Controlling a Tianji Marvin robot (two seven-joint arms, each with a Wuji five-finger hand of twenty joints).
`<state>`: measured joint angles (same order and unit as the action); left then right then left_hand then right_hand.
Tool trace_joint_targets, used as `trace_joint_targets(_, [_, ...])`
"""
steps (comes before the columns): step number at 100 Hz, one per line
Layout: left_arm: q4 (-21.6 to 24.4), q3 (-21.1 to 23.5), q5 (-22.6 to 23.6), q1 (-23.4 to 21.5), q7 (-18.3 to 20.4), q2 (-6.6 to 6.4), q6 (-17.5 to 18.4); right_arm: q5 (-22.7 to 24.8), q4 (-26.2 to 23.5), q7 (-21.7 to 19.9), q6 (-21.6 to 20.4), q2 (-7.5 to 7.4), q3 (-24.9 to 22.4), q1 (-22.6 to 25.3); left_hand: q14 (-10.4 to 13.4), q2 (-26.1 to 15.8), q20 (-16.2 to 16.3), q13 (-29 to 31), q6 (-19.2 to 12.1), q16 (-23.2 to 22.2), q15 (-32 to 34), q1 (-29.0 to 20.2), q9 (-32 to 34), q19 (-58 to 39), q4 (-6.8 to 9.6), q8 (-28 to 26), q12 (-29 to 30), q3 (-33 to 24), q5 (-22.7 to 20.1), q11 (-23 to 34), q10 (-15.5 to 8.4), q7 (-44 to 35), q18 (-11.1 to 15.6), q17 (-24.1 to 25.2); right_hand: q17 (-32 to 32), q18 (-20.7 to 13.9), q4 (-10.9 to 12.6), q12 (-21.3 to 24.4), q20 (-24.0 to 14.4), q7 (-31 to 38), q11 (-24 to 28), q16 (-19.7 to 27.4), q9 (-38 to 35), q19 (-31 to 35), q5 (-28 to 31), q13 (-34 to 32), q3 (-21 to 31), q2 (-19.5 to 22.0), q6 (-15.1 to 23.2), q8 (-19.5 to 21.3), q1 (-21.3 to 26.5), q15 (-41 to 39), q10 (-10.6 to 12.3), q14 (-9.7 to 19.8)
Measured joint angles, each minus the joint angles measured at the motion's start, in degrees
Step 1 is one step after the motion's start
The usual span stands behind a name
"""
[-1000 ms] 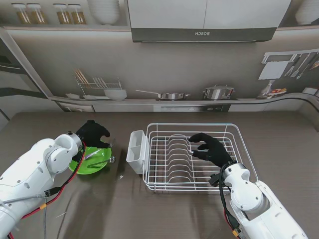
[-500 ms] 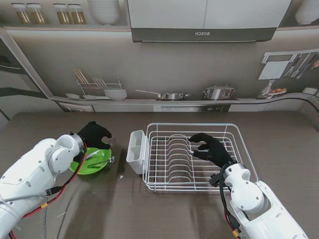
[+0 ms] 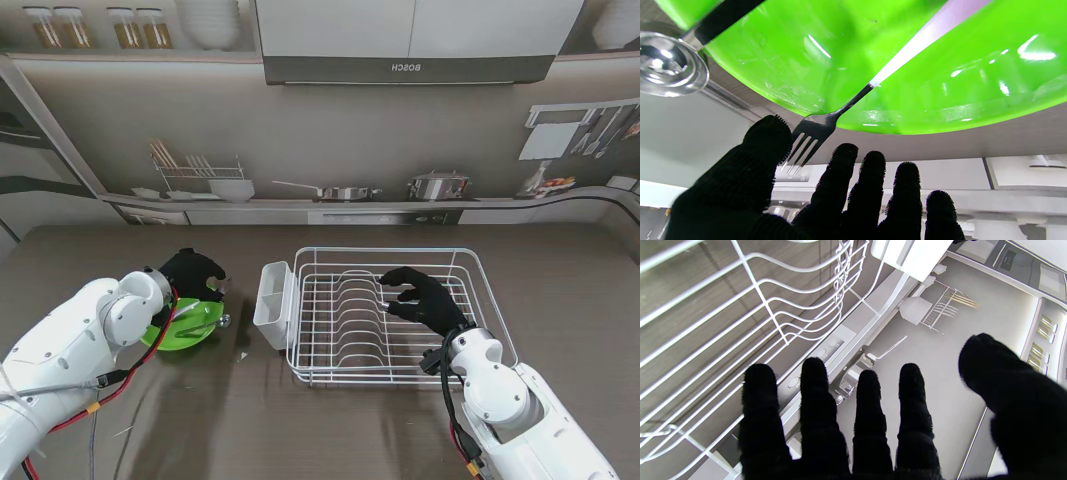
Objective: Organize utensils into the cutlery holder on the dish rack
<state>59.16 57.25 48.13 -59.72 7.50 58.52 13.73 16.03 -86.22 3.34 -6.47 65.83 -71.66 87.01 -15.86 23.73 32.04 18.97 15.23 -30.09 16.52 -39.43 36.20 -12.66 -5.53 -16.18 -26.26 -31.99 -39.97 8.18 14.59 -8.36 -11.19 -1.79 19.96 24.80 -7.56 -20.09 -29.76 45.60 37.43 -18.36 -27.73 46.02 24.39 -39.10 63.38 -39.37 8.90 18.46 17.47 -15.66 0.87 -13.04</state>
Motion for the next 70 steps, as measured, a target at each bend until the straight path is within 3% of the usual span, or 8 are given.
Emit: trace_joint_targets(70, [-2.83,-2.17,-3.38,1.49,-1.15,0.89,-0.82,-0.38,-0.08,-0.09,0.12,-0.01,-0.04,0.08,0.02,-0.75,0.84,-0.01,-0.89,0.0,0.0,-2.44,-0.01,0.12,0.0,-1.27,0.0,0.0,-2.37,0.01,0.0,-1.71,0.0,0.0,0.0,-0.07,0.0,0.0,0.0,0.0,0.0,0.0,0.0,0.0,0.0,0.0,0.0,0.01,0.0,0.0,0.0,-0.01,-0.01,0.0])
